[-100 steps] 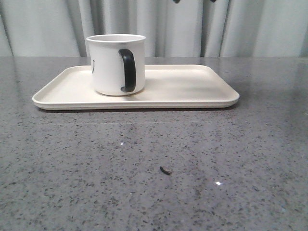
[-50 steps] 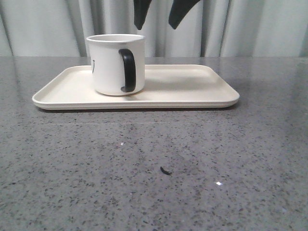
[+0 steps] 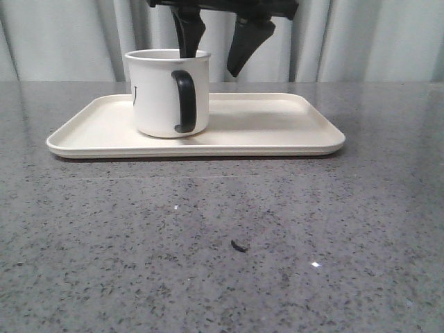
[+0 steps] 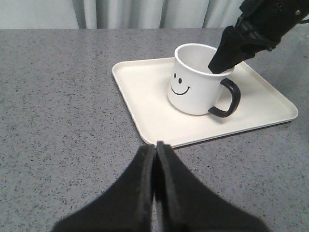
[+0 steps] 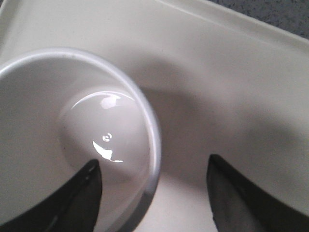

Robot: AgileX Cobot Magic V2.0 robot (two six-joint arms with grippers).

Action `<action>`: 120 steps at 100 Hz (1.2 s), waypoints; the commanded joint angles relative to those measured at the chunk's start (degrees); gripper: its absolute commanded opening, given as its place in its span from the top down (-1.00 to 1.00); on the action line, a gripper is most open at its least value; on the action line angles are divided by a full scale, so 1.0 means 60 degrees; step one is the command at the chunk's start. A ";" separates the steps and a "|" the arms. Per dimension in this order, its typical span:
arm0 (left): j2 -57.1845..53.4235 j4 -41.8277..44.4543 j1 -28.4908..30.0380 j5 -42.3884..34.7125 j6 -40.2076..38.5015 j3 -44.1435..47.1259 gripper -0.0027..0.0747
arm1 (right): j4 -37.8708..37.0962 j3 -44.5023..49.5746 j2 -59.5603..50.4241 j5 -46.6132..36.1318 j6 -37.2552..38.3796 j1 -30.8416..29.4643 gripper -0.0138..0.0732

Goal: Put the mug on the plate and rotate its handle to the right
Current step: 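Lower the right gripper into the mug's opening, then rotate the mug with the right gripper, turning the handle toward the right arm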

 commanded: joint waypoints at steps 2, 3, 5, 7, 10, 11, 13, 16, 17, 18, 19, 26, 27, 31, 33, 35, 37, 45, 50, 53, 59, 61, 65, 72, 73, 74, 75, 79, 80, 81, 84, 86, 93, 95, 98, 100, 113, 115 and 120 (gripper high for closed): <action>0.0059 0.0245 -0.0062 -0.0499 -0.0088 -0.0266 0.98 | 0.0010 -0.0350 -0.0539 -0.0401 0.0144 -0.0013 -0.15; 0.0059 0.0245 -0.0062 -0.0499 -0.0088 -0.0266 0.98 | 0.0010 -0.0358 -0.0539 -0.0401 0.0144 -0.0013 -0.12; 0.0059 0.0245 -0.0062 -0.0499 -0.0088 -0.0266 0.98 | 0.0010 -0.0369 -0.0539 -0.0391 0.0162 -0.0023 -0.06; 0.0059 0.0245 -0.0062 -0.0499 -0.0088 -0.0266 0.98 | 0.0010 -0.0394 -0.0539 -0.0389 0.0174 -0.0024 -0.03; 0.0059 0.0245 -0.0062 -0.0499 -0.0088 -0.0266 0.98 | 0.0010 -0.0404 -0.0539 -0.0381 0.0200 -0.0033 0.04; 0.0059 0.0245 -0.0062 -0.0499 -0.0088 -0.0266 0.98 | 0.0010 -0.0404 -0.0539 -0.0381 0.0201 -0.0033 0.08; 0.0059 0.0245 -0.0062 -0.0499 -0.0088 -0.0266 0.98 | 0.0010 -0.0404 -0.0539 -0.0381 0.0210 -0.0044 0.14; 0.0059 0.0245 -0.0062 -0.0499 -0.0088 -0.0266 0.98 | 0.0010 -0.0404 -0.0539 -0.0381 0.0209 -0.0044 0.22; 0.0059 0.0245 -0.0062 -0.0499 -0.0088 -0.0266 0.98 | 0.0010 -0.0404 -0.0539 -0.0381 0.0209 -0.0044 0.26; 0.0059 0.0245 -0.0062 -0.0499 -0.0088 -0.0266 0.98 | 0.0010 -0.0404 -0.0539 -0.0381 0.0209 -0.0044 0.28; 0.0059 0.0245 -0.0062 -0.0499 -0.0088 -0.0266 0.98 | 0.0010 -0.0404 -0.0539 -0.0381 0.0209 -0.0044 0.32; 0.0059 0.0245 -0.0062 -0.0499 -0.0088 -0.0266 0.98 | 0.0019 -0.0404 -0.0539 -0.0334 0.0230 -0.0044 0.52; 0.0059 0.0245 -0.0062 -0.0499 -0.0088 -0.0266 0.98 | 0.0017 -0.0404 -0.0539 -0.0333 0.0230 -0.0044 0.55; 0.0059 0.0245 -0.0062 -0.0493 -0.0088 -0.0247 0.98 | 0.0021 -0.0404 -0.0539 -0.0325 0.0253 -0.0044 0.67; 0.0059 0.0245 -0.0062 -0.0476 -0.0088 -0.0247 0.98 | 0.0021 -0.0404 -0.0539 -0.0325 0.0280 -0.0044 0.72; 0.0059 0.0245 -0.0062 -0.0476 -0.0088 -0.0247 0.98 | 0.0021 -0.0404 -0.0539 -0.0325 0.0280 -0.0044 0.77; 0.0059 0.0245 -0.0062 -0.0476 -0.0088 -0.0247 0.98 | 0.0021 -0.0404 -0.0539 -0.0325 0.0299 -0.0044 0.81; 0.0059 0.0245 -0.0062 -0.0476 -0.0088 -0.0247 0.98 | 0.0021 -0.0426 -0.0539 -0.0325 0.0344 -0.0044 0.83; 0.0059 0.0245 -0.0062 -0.0476 -0.0088 -0.0247 0.98 | 0.0021 -0.0466 -0.0539 -0.0313 0.0344 -0.0044 0.83; 0.0059 0.0245 -0.0062 -0.0476 -0.0088 -0.0247 0.98 | 0.0021 -0.0528 -0.0539 -0.0262 0.0344 -0.0044 0.83; 0.0059 0.0245 -0.0062 -0.0476 -0.0088 -0.0247 0.98 | 0.0021 -0.0738 -0.0539 -0.0071 0.0186 -0.0044 0.83; 0.0059 0.0245 -0.0062 -0.0476 -0.0088 -0.0247 0.98 | 0.0021 -0.0801 -0.0539 0.0050 0.0053 -0.0044 0.83; 0.0059 0.0245 -0.0062 -0.0476 -0.0088 -0.0247 0.98 | 0.0021 -0.0994 -0.0539 0.0335 -0.0318 -0.0044 0.83; 0.0059 0.0245 -0.0062 -0.0476 -0.0088 -0.0247 0.98 | 0.0021 -0.1265 -0.0539 0.0833 -0.1097 -0.0044 0.83; 0.0059 0.0245 -0.0062 -0.0476 -0.0088 -0.0247 0.98 | 0.0021 -0.1313 -0.0539 0.0881 -0.1187 -0.0044 0.83; 0.0059 0.0245 -0.0062 -0.0476 -0.0088 -0.0247 0.98 | 0.0021 -0.1335 -0.0539 0.0969 -0.1359 -0.0044 0.83; 0.0059 0.0245 -0.0062 -0.0476 -0.0088 -0.0247 0.98 | 0.0021 -0.1359 -0.0539 0.1008 -0.1450 -0.0044 0.83; 0.0059 0.0245 -0.0062 -0.0476 -0.0088 -0.0247 0.98 | 0.0021 -0.1481 -0.0539 0.1233 -0.1932 -0.0044 0.83; 0.0059 0.0245 -0.0062 -0.0476 -0.0088 -0.0247 0.98 | 0.0021 -0.1499 -0.0539 0.1270 -0.1932 -0.0044 0.83; 0.0059 0.0245 -0.0062 -0.0476 -0.0088 -0.0247 0.98 | 0.0030 -0.1526 -0.0539 0.1331 -0.2228 -0.0044 0.83; 0.0059 0.0245 -0.0062 -0.0476 -0.0088 -0.0247 0.98 | 0.0029 -0.1585 -0.0539 0.1451 -0.2566 -0.0044 0.83; 0.0059 0.0245 -0.0062 -0.0476 -0.0088 -0.0247 0.98 | 0.0052 -0.1619 -0.0539 0.1536 -0.2808 -0.0044 0.83; 0.0059 0.0245 -0.0062 -0.0476 -0.0088 -0.0247 0.98 | 0.0120 -0.1654 -0.0539 0.1730 -0.3577 -0.0044 0.83; 0.0059 0.0245 -0.0062 -0.0476 -0.0088 -0.0247 0.98 | 0.0158 -0.1654 -0.0539 0.1785 -0.3810 -0.0044 0.83; 0.0059 0.0245 -0.0062 -0.0476 -0.0088 -0.0247 0.98 | 0.0200 -0.1654 -0.0539 0.1816 -0.4095 -0.0044 0.83; 0.0059 0.0245 -0.0062 -0.0476 -0.0088 -0.0247 0.98 | 0.0230 -0.1654 -0.0539 0.1816 -0.4308 -0.0044 0.83; 0.0059 0.0245 -0.0062 -0.0476 -0.0088 -0.0247 0.98 | 0.0429 -0.1654 -0.0539 0.1827 -0.5759 -0.0044 0.83; 0.0059 0.0245 -0.0062 -0.0476 -0.0088 -0.0247 0.98 | 0.0510 -0.1654 -0.0539 0.1827 -0.6037 -0.0044 0.83; 0.0059 0.0245 -0.0062 -0.0476 -0.0088 -0.0247 0.98 | 0.0718 -0.1654 -0.0539 0.1827 -0.6624 -0.0044 0.83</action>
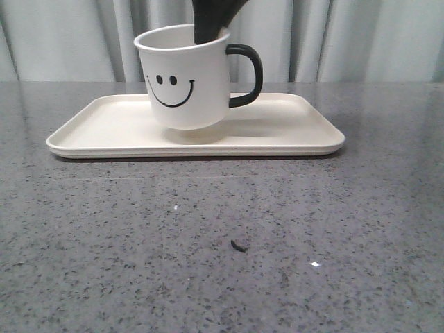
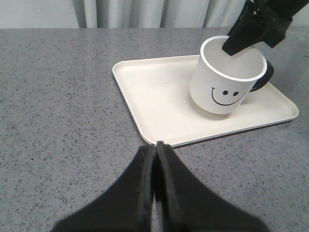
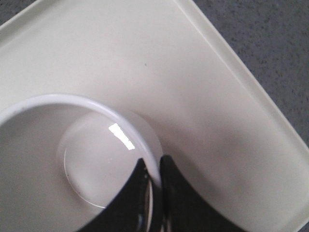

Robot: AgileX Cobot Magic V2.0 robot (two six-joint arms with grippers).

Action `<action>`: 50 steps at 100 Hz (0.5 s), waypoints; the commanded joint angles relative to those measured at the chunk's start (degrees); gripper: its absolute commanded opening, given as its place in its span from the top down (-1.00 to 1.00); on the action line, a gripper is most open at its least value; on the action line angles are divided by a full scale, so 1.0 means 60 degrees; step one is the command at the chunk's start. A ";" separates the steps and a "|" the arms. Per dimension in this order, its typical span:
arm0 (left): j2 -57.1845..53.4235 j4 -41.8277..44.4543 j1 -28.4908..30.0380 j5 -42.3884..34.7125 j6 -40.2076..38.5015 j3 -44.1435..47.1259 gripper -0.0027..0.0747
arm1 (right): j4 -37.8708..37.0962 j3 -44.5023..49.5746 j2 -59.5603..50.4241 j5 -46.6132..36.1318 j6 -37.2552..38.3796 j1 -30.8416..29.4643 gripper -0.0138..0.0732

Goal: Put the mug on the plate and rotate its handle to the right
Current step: 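Rotate the mug with the right gripper, turning the handle toward the right arm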

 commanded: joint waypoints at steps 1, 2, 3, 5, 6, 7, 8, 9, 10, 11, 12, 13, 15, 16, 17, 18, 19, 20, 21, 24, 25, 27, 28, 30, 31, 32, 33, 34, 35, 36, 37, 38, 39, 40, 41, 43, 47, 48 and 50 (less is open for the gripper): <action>0.0059 0.0245 -0.0062 -0.0498 -0.0088 -0.0247 0.98 | 0.0435 -0.0333 -0.0617 0.0825 -0.1370 -0.0044 0.83; 0.0059 0.0245 -0.0062 -0.0498 -0.0088 -0.0247 0.98 | 0.0462 -0.0333 -0.0617 0.0825 -0.1440 -0.0044 0.83; 0.0059 0.0245 -0.0062 -0.0498 -0.0088 -0.0247 0.98 | 0.0518 -0.0333 -0.0617 0.0825 -0.1567 -0.0044 0.83; 0.0059 0.0245 -0.0062 -0.0498 -0.0088 -0.0247 0.98 | 0.0576 -0.0333 -0.0617 0.0825 -0.1681 -0.0044 0.83; 0.0059 0.0245 -0.0062 -0.0498 -0.0088 -0.0247 0.98 | 0.0576 -0.0333 -0.0617 0.0825 -0.1734 -0.0044 0.83; 0.0059 0.0245 -0.0062 -0.0498 -0.0088 -0.0247 0.98 | 0.0585 -0.0333 -0.0617 0.0825 -0.1826 -0.0044 0.83; 0.0059 0.0245 -0.0062 -0.0498 -0.0088 -0.0247 0.98 | 0.0585 -0.0333 -0.0617 0.0825 -0.1899 -0.0044 0.83; 0.0059 0.0245 -0.0062 -0.0498 -0.0088 -0.0247 0.98 | 0.0585 -0.0333 -0.0617 0.0825 -0.1932 -0.0044 0.83; 0.0059 0.0245 -0.0062 -0.0498 -0.0088 -0.0247 0.98 | 0.0585 -0.0333 -0.0617 0.0825 -0.1997 -0.0044 0.83; 0.0059 0.0245 -0.0062 -0.0498 -0.0088 -0.0247 0.98 | 0.0585 -0.0333 -0.0617 0.0825 -0.2019 -0.0044 0.83; 0.0059 0.0245 -0.0062 -0.0498 -0.0088 -0.0247 0.98 | 0.0585 -0.0333 -0.0617 0.0825 -0.2038 -0.0044 0.83; 0.0059 0.0245 -0.0062 -0.0498 -0.0088 -0.0247 0.98 | 0.0585 -0.0333 -0.0617 0.0825 -0.2082 -0.0044 0.83; 0.0059 0.0245 -0.0062 -0.0498 -0.0088 -0.0247 0.98 | 0.0585 -0.0333 -0.0617 0.0825 -0.2120 -0.0044 0.83; 0.0059 0.0245 -0.0062 -0.0498 -0.0088 -0.0247 0.98 | 0.0585 -0.0333 -0.0617 0.0825 -0.2155 -0.0044 0.83; 0.0059 0.0245 -0.0062 -0.0498 -0.0088 -0.0247 0.98 | 0.0585 -0.0333 -0.0617 0.0825 -0.2201 -0.0053 0.83; 0.0059 0.0245 -0.0062 -0.0498 -0.0088 -0.0247 0.98 | 0.0585 -0.0333 -0.0617 0.0825 -0.2227 -0.0051 0.83; 0.0059 0.0245 -0.0062 -0.0498 -0.0088 -0.0247 0.98 | 0.0585 -0.0333 -0.0617 0.0825 -0.2255 -0.0060 0.83; 0.0059 0.0245 -0.0062 -0.0498 -0.0088 -0.0247 0.98 | 0.0585 -0.0333 -0.0617 0.0825 -0.2309 -0.0064 0.83; 0.0059 0.0245 -0.0062 -0.0498 -0.0088 -0.0247 0.98 | 0.0585 -0.0333 -0.0617 0.0825 -0.2340 -0.0063 0.83; 0.0059 0.0245 -0.0062 -0.0498 -0.0088 -0.0247 0.98 | 0.0585 -0.0333 -0.0617 0.0825 -0.2513 -0.0063 0.83; 0.0059 0.0245 -0.0062 -0.0498 -0.0088 -0.0247 0.98 | 0.0585 -0.0333 -0.0617 0.0825 -0.2546 -0.0063 0.83; 0.0059 0.0245 -0.0062 -0.0498 -0.0088 -0.0247 0.98 | 0.0585 -0.0333 -0.0617 0.0825 -0.2659 -0.0063 0.83; 0.0059 0.0245 -0.0062 -0.0498 -0.0088 -0.0247 0.98 | 0.0585 -0.0333 -0.0617 0.0825 -0.2700 -0.0063 0.83; 0.0059 0.0245 -0.0062 -0.0498 -0.0088 -0.0247 0.98 | 0.0585 -0.0333 -0.0617 0.0825 -0.2781 -0.0063 0.83; 0.0059 0.0245 -0.0062 -0.0498 -0.0088 -0.0247 0.98 | 0.0585 -0.0333 -0.0617 0.0825 -0.2907 -0.0063 0.83; 0.0059 0.0245 -0.0062 -0.0498 -0.0088 -0.0247 0.98 | 0.0585 -0.0333 -0.0617 0.0825 -0.2907 -0.0063 0.83; 0.0059 0.0245 -0.0062 -0.0498 -0.0088 -0.0247 0.98 | 0.0585 -0.0333 -0.0617 0.0825 -0.2997 -0.0076 0.83; 0.0059 0.0245 -0.0062 -0.0498 -0.0088 -0.0247 0.98 | 0.0585 -0.0333 -0.0617 0.0825 -0.3026 -0.0076 0.83; 0.0059 0.0245 -0.0062 -0.0498 -0.0088 -0.0247 0.98 | 0.0585 -0.0333 -0.0617 0.0825 -0.3091 -0.0076 0.83; 0.0059 0.0245 -0.0062 -0.0498 -0.0088 -0.0247 0.98 | 0.0585 -0.0333 -0.0617 0.0825 -0.3117 -0.0076 0.83; 0.0059 0.0245 -0.0062 -0.0498 -0.0088 -0.0247 0.98 | 0.0585 -0.0333 -0.0617 0.0825 -0.3142 -0.0076 0.83; 0.0059 0.0245 -0.0062 -0.0498 -0.0088 -0.0247 0.98 | 0.0585 -0.0333 -0.0617 0.0825 -0.3187 -0.0076 0.83; 0.0059 0.0245 -0.0062 -0.0498 -0.0088 -0.0247 0.98 | 0.0585 -0.0333 -0.0617 0.0825 -0.3207 -0.0076 0.83; 0.0059 0.0245 -0.0062 -0.0498 -0.0088 -0.0247 0.98 | 0.0585 -0.0333 -0.0617 0.0825 -0.3232 -0.0083 0.83; 0.0059 0.0245 -0.0062 -0.0498 -0.0088 -0.0247 0.98 | 0.0585 -0.0333 -0.0617 0.0825 -0.3247 -0.0083 0.83; 0.0059 0.0245 -0.0062 -0.0498 -0.0088 -0.0247 0.98 | 0.0594 -0.0333 -0.0617 0.0825 -0.3257 -0.0104 0.83; 0.0059 0.0245 -0.0062 -0.0498 -0.0088 -0.0247 0.98 | 0.0594 -0.0333 -0.0617 0.0825 -0.3272 -0.0105 0.83; 0.0059 0.0245 -0.0062 -0.0498 -0.0088 -0.0247 0.98 | 0.0594 -0.0333 -0.0617 0.0825 -0.3273 -0.0113 0.83; 0.0059 0.0245 -0.0062 -0.0498 -0.0088 -0.0247 0.98 | 0.0594 -0.0333 -0.0613 0.0825 -0.3273 -0.0123 0.83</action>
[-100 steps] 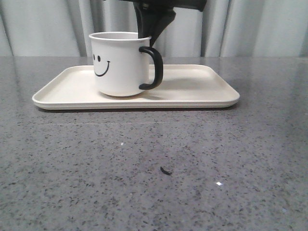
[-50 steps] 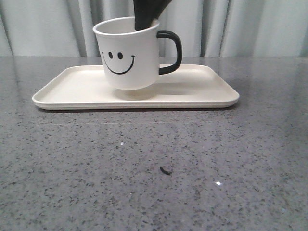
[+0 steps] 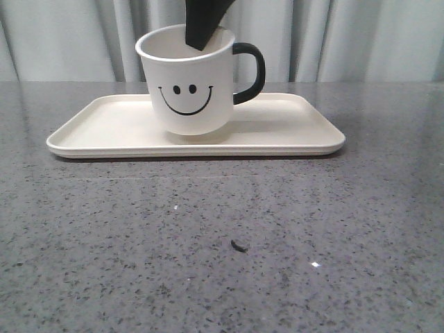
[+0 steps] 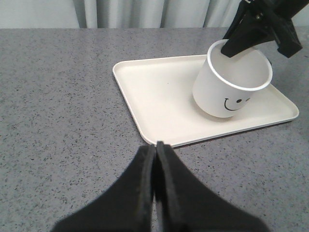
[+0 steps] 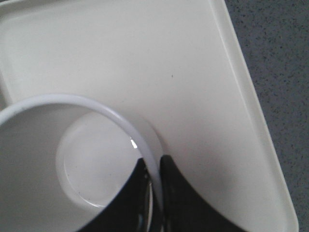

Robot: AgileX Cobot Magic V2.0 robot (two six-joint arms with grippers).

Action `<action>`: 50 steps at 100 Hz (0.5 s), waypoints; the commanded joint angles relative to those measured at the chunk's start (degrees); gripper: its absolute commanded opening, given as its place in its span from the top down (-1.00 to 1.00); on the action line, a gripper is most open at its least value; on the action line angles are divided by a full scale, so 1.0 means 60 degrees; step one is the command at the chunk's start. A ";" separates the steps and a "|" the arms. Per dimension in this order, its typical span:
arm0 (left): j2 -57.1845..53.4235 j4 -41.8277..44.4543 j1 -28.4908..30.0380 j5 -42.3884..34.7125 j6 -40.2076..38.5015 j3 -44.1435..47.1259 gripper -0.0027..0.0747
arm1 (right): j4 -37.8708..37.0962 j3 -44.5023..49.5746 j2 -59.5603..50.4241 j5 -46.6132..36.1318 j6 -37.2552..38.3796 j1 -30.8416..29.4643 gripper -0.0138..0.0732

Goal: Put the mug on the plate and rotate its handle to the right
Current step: 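Rotate the mug with the right gripper, turning the handle toward the right arm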

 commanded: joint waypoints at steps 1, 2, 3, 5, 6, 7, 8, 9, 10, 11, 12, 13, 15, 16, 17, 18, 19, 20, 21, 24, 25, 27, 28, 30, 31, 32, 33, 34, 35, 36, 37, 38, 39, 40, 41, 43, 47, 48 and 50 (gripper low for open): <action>0.0059 0.0245 -0.0062 -0.0498 -0.0088 -0.0247 0.98 | 0.0139 -0.0333 -0.0613 0.0825 -0.0237 -0.0114 0.83; 0.0059 0.0245 -0.0062 -0.0498 -0.0088 -0.0247 0.98 | 0.0148 -0.0333 -0.0613 0.0825 -0.0245 -0.0124 0.83; 0.0059 0.0245 -0.0062 -0.0498 -0.0088 -0.0247 0.98 | 0.0148 -0.0333 -0.0613 0.0825 -0.0245 -0.0134 0.83; 0.0059 0.0245 -0.0062 -0.0498 -0.0088 -0.0247 0.98 | 0.0148 -0.0333 -0.0613 0.0825 -0.0245 -0.0134 0.83; 0.0059 0.0245 -0.0062 -0.0498 -0.0088 -0.0247 0.98 | 0.0148 -0.0333 -0.0613 0.0825 -0.0256 -0.0133 0.83; 0.0059 0.0245 -0.0062 -0.0498 -0.0088 -0.0247 0.98 | 0.0148 -0.0333 -0.0613 0.0825 -0.0256 -0.0133 0.83; 0.0059 0.0245 -0.0062 -0.0498 -0.0088 -0.0247 0.98 | 0.0148 -0.0333 -0.0613 0.0825 -0.0256 -0.0133 0.83; 0.0059 0.0245 -0.0062 -0.0498 -0.0088 -0.0247 0.98 | 0.0148 -0.0333 -0.0613 0.0816 -0.0266 -0.0134 0.83; 0.0059 0.0245 -0.0062 -0.0498 -0.0088 -0.0247 0.98 | 0.0148 -0.0333 -0.0613 0.0816 -0.0266 -0.0134 0.83; 0.0059 0.0245 -0.0062 -0.0498 -0.0088 -0.0247 0.98 | 0.0148 -0.0333 -0.0613 0.0816 -0.0266 -0.0144 0.83; 0.0059 0.0245 -0.0062 -0.0498 -0.0088 -0.0247 0.98 | 0.0148 -0.0333 -0.0613 0.0816 -0.0266 -0.0144 0.83; 0.0059 0.0245 -0.0062 -0.0498 -0.0088 -0.0247 0.98 | 0.0148 -0.0333 -0.0613 0.0816 -0.0266 -0.0144 0.83; 0.0059 0.0245 -0.0062 -0.0498 -0.0088 -0.0247 0.98 | 0.0148 -0.0333 -0.0613 0.0816 -0.0266 -0.0144 0.83; 0.0059 0.0265 -0.0062 -0.0498 -0.0088 -0.0247 0.98 | 0.0148 -0.0333 -0.0613 0.0816 -0.0266 -0.0144 0.83; 0.0059 0.0265 -0.0062 -0.0498 -0.0088 -0.0247 0.98 | 0.0148 -0.0333 -0.0613 0.0816 -0.0266 -0.0153 0.83; 0.0059 0.0267 -0.0062 -0.0498 -0.0088 -0.0247 0.98 | 0.0148 -0.0333 -0.0613 0.0816 -0.0266 -0.0153 0.83; 0.0059 0.0294 -0.0062 -0.0498 -0.0088 -0.0247 0.98 | 0.0148 -0.0333 -0.0613 0.0816 -0.0266 -0.0153 0.83; 0.0059 0.0295 -0.0062 -0.0498 -0.0088 -0.0247 0.98 | 0.0148 -0.0333 -0.0613 0.0816 -0.0266 -0.0153 0.83; 0.0059 0.0313 -0.0062 -0.0498 -0.0088 -0.0247 0.98 | 0.0148 -0.0333 -0.0613 0.0816 -0.0266 -0.0153 0.83; 0.0059 0.0331 -0.0062 -0.0498 -0.0088 -0.0247 0.98 | 0.0148 -0.0333 -0.0613 0.0816 -0.0266 -0.0153 0.83; 0.0059 0.0333 -0.0062 -0.0498 -0.0088 -0.0247 0.98 | 0.0148 -0.0333 -0.0613 0.0816 -0.0266 -0.0153 0.83; 0.0059 0.0386 -0.0062 -0.0498 -0.0088 -0.0247 0.98 | 0.0148 -0.0333 -0.0605 0.0816 -0.0266 -0.0153 0.83; 0.0059 0.0387 -0.0062 -0.0498 -0.0088 -0.0247 0.98 | 0.0148 -0.0333 -0.0605 0.0816 -0.0266 -0.0153 0.83; 0.0059 0.0387 -0.0062 -0.0498 -0.0088 -0.0247 0.98 | 0.0148 -0.0333 -0.0574 0.0816 -0.0266 -0.0153 0.83; 0.0059 0.0387 -0.0062 -0.0498 -0.0088 -0.0247 0.98 | 0.0148 -0.0333 -0.0574 0.0816 -0.0266 -0.0153 0.83; 0.0059 0.0408 -0.0062 -0.0498 -0.0088 -0.0247 0.98 | 0.0148 -0.0333 -0.0561 0.0816 -0.0266 -0.0153 0.83; 0.0059 0.0408 -0.0062 -0.0498 -0.0088 -0.0247 0.98 | 0.0148 -0.0333 -0.0561 0.0816 -0.0266 -0.0153 0.83; 0.0059 0.0431 -0.0062 -0.0498 -0.0088 -0.0247 0.98 | 0.0148 -0.0333 -0.0542 0.0816 -0.0266 -0.0153 0.83; 0.0059 0.0432 -0.0062 -0.0498 -0.0088 -0.0247 0.98 | 0.0148 -0.0333 -0.0527 0.0816 -0.0266 -0.0153 0.83; 0.0059 0.0432 -0.0062 -0.0498 -0.0088 -0.0247 0.98 | 0.0148 -0.0333 -0.0502 0.0816 -0.0266 -0.0153 0.83; 0.0059 0.0432 -0.0062 -0.0498 -0.0088 -0.0247 0.98 | 0.0148 -0.0333 -0.0490 0.0816 -0.0266 -0.0153 0.83; 0.0059 0.0452 -0.0062 -0.0498 -0.0088 -0.0247 0.98 | 0.0148 -0.0333 -0.0476 0.0816 -0.0266 -0.0153 0.83; 0.0059 0.0453 -0.0062 -0.0498 -0.0088 -0.0247 0.98 | 0.0148 -0.0333 -0.0461 0.0816 -0.0266 -0.0153 0.83; 0.0059 0.0453 -0.0062 -0.0498 -0.0088 -0.0247 0.98 | 0.0148 -0.0333 -0.0442 0.0816 -0.0266 -0.0153 0.83; 0.0059 0.0453 -0.0062 -0.0498 -0.0088 -0.0247 0.98 | 0.0148 -0.0333 -0.0424 0.0816 -0.0266 -0.0153 0.83; 0.0059 0.0471 -0.0062 -0.0498 -0.0088 -0.0247 0.98 | 0.0148 -0.0333 -0.0375 0.0816 -0.0266 -0.0153 0.83; 0.0059 0.0467 -0.0062 -0.0498 -0.0088 -0.0247 0.98 | 0.0148 -0.0333 -0.0343 0.0798 -0.0266 -0.0153 0.83; 0.0059 0.0467 -0.0062 -0.0498 -0.0088 -0.0247 0.98 | 0.0148 -0.0333 -0.0321 0.0798 -0.0266 -0.0153 0.83; 0.0059 0.0467 -0.0062 -0.0498 -0.0088 -0.0247 0.98 | 0.0148 -0.0333 -0.0297 0.0775 -0.0266 -0.0153 0.83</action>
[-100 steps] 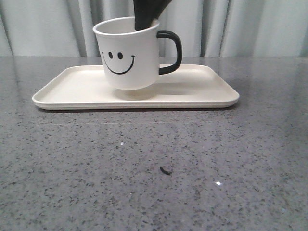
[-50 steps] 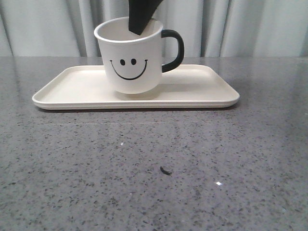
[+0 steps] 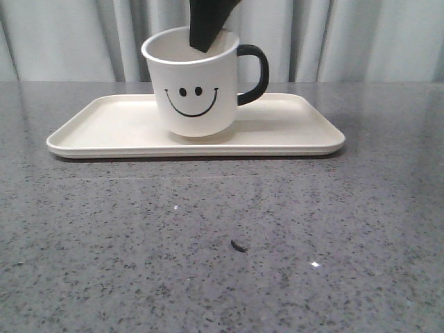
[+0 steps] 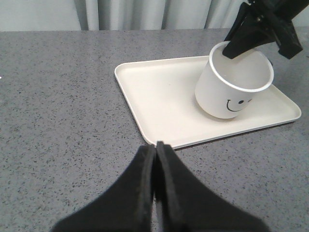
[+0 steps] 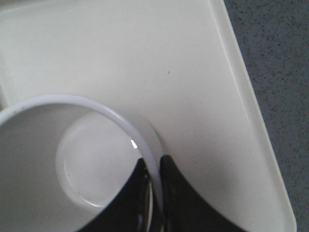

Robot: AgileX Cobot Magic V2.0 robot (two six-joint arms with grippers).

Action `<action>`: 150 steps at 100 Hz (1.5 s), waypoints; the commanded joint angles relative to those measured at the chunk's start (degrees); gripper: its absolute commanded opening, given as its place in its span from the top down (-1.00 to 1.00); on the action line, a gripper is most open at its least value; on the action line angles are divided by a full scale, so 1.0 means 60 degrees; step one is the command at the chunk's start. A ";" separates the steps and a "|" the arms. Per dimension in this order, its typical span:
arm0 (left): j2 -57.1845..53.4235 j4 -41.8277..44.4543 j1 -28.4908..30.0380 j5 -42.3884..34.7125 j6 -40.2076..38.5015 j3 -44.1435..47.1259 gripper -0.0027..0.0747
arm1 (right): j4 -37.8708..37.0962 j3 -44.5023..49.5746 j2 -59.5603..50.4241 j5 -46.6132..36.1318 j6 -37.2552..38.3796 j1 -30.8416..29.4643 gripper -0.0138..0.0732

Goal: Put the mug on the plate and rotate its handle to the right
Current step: 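Rotate the mug with the right gripper, turning the handle toward the right arm, then lift the right gripper out of the mug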

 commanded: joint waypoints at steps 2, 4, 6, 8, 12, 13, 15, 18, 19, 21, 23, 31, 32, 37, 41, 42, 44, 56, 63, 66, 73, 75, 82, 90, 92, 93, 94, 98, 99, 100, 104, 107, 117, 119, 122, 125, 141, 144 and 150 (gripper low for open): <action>0.0059 0.0368 -0.0062 -0.0505 -0.0088 -0.0247 0.98 | 0.0127 -0.0333 -0.0413 0.0759 -0.0083 -0.0056 0.83; 0.0059 0.0368 -0.0062 -0.0505 -0.0088 -0.0247 0.98 | 0.0127 -0.0333 -0.0413 0.0734 -0.0083 -0.0056 0.83; 0.0059 0.0368 -0.0062 -0.0505 -0.0088 -0.0247 0.98 | 0.0127 -0.0333 -0.0406 0.0724 -0.0083 -0.0056 0.83; 0.0059 0.0368 -0.0062 -0.0505 -0.0088 -0.0247 0.98 | 0.0127 -0.0333 -0.0406 0.0713 -0.0083 -0.0056 0.83; 0.0059 0.0368 -0.0062 -0.0505 -0.0088 -0.0247 0.98 | 0.0127 -0.0333 -0.0406 0.0669 -0.0083 -0.0056 0.83; 0.0059 0.0368 -0.0062 -0.0505 -0.0088 -0.0247 0.98 | 0.0127 -0.0333 -0.0406 0.0647 -0.0083 -0.0056 0.82; 0.0059 0.0376 -0.0062 -0.0505 -0.0088 -0.0247 0.98 | 0.0127 -0.0333 -0.0406 0.0621 -0.0083 -0.0056 0.81; 0.0059 0.0393 -0.0062 -0.0505 -0.0088 -0.0247 0.98 | 0.0134 -0.0333 -0.0406 0.0606 -0.0083 -0.0056 0.75; 0.0059 0.0393 -0.0062 -0.0505 -0.0088 -0.0247 0.98 | 0.0134 -0.0333 -0.0406 0.0596 -0.0083 -0.0056 0.73; 0.0059 0.0393 -0.0062 -0.0505 -0.0088 -0.0247 0.98 | 0.0134 -0.0333 -0.0406 0.0582 -0.0083 -0.0056 0.68; 0.0059 0.0393 -0.0062 -0.0505 -0.0088 -0.0247 0.98 | 0.0134 -0.0333 -0.0406 0.0557 -0.0083 -0.0056 0.62; 0.0059 0.0410 -0.0062 -0.0505 -0.0088 -0.0247 0.98 | 0.0134 -0.0333 -0.0406 0.0501 -0.0083 -0.0056 0.37; 0.0059 0.0400 -0.0062 -0.0505 -0.0088 -0.0247 0.98 | 0.0134 -0.0333 -0.0406 0.0501 -0.0083 -0.0056 0.34; 0.0059 0.0415 -0.0062 -0.0505 -0.0088 -0.0247 0.98 | 0.0134 -0.0333 -0.0406 0.0501 -0.0083 -0.0056 0.20; 0.0059 0.0415 -0.0062 -0.0505 -0.0088 -0.0247 0.98 | 0.0134 -0.0333 -0.0406 0.0472 -0.0083 -0.0056 0.10; 0.0059 0.0415 -0.0062 -0.0505 -0.0088 -0.0247 0.98 | 0.0134 -0.0333 -0.0406 0.0474 -0.0083 -0.0056 0.09; 0.0059 0.0415 -0.0062 -0.0505 -0.0088 -0.0247 0.98 | 0.0134 -0.0333 -0.0406 0.0445 -0.0083 -0.0056 0.06; 0.0059 0.0415 -0.0062 -0.0505 -0.0088 -0.0247 0.98 | 0.0134 -0.0343 -0.0473 0.0246 -0.0017 -0.0056 -0.05; 0.0059 0.0415 -0.0062 -0.0505 -0.0088 -0.0247 0.98 | 0.0134 -0.0454 -0.0538 0.0201 0.0008 -0.0056 -0.12; 0.0059 0.0415 -0.0062 -0.0505 -0.0088 -0.0247 0.98 | 0.0126 -0.0501 -0.0568 0.0210 0.0058 -0.0056 -0.14; 0.0059 0.0415 -0.0062 -0.0505 -0.0088 -0.0247 0.98 | 0.0126 -0.0600 -0.0679 0.0306 0.0200 -0.0056 -0.18; 0.0059 0.0415 -0.0062 -0.0505 -0.0088 -0.0247 0.98 | 0.0126 -0.0635 -0.0707 0.0374 0.0248 -0.0056 -0.17; 0.0059 0.0415 -0.0062 -0.0505 -0.0088 -0.0247 0.98 | 0.0126 -0.0656 -0.0862 0.0602 0.0294 -0.0056 -0.17; 0.0059 0.0415 -0.0062 -0.0505 -0.0088 -0.0247 0.98 | 0.0126 -0.0648 -0.1034 0.0815 0.0397 -0.0056 -0.17; 0.0059 0.0415 -0.0062 -0.0505 -0.0088 -0.0247 0.98 | 0.0126 -0.0648 -0.1084 0.0815 0.0450 -0.0056 -0.17; 0.0059 0.0422 -0.0062 -0.0505 -0.0088 -0.0247 0.98 | 0.0126 -0.0648 -0.1106 0.0815 0.0496 -0.0056 -0.17; 0.0059 0.0422 -0.0062 -0.0505 -0.0088 -0.0247 0.98 | 0.0126 -0.0648 -0.1148 0.0815 0.0516 -0.0056 -0.17; 0.0059 0.0422 -0.0062 -0.0505 -0.0088 -0.0247 0.98 | 0.0126 -0.0648 -0.1264 0.0815 0.0611 -0.0056 -0.16; 0.0059 0.0422 -0.0062 -0.0505 -0.0088 -0.0247 0.98 | 0.0126 -0.0648 -0.1285 0.0815 0.0634 -0.0056 -0.16; 0.0059 0.0444 -0.0062 -0.0505 -0.0088 -0.0247 0.98 | 0.0126 -0.0648 -0.1306 0.0815 0.0674 -0.0056 -0.15; 0.0059 0.0557 -0.0062 -0.0505 -0.0088 -0.0247 0.98 | 0.0126 -0.0639 -0.1444 0.0815 0.0823 -0.0056 -0.10; 0.0059 0.0650 -0.0062 -0.0505 -0.0088 -0.0247 0.98 | 0.0126 -0.0639 -0.1533 0.0815 0.0972 -0.0056 -0.03; 0.0059 0.0855 -0.0062 -0.0505 -0.0088 -0.0247 0.98 | 0.0126 -0.0588 -0.1953 0.0823 0.1292 -0.0056 0.35; 0.0059 0.0855 -0.0062 -0.0505 -0.0088 -0.0247 0.98 | 0.0126 -0.0588 -0.2024 0.0822 0.1339 -0.0056 0.44; 0.0059 0.0855 -0.0062 -0.0505 -0.0088 -0.0247 0.98 | 0.0126 -0.0540 -0.2183 0.0822 0.1396 -0.0056 0.57; 0.0059 0.0855 -0.0062 -0.0505 -0.0088 -0.0247 0.98 | 0.0126 -0.0486 -0.2329 0.0822 0.1412 -0.0056 0.71; 0.0059 0.0624 -0.0062 -0.0505 -0.0088 -0.0247 0.98 | 0.0126 0.0378 -0.3409 0.0822 0.1522 -0.0056 0.84; 0.0059 0.0624 -0.0062 -0.0505 -0.0088 -0.0247 0.98 | 0.0126 0.0625 -0.3629 0.0822 0.1522 -0.0056 0.84; 0.0059 0.0624 -0.0062 -0.0505 -0.0088 -0.0247 0.98 | 0.0126 0.1239 -0.4148 0.0814 0.1522 -0.0056 0.84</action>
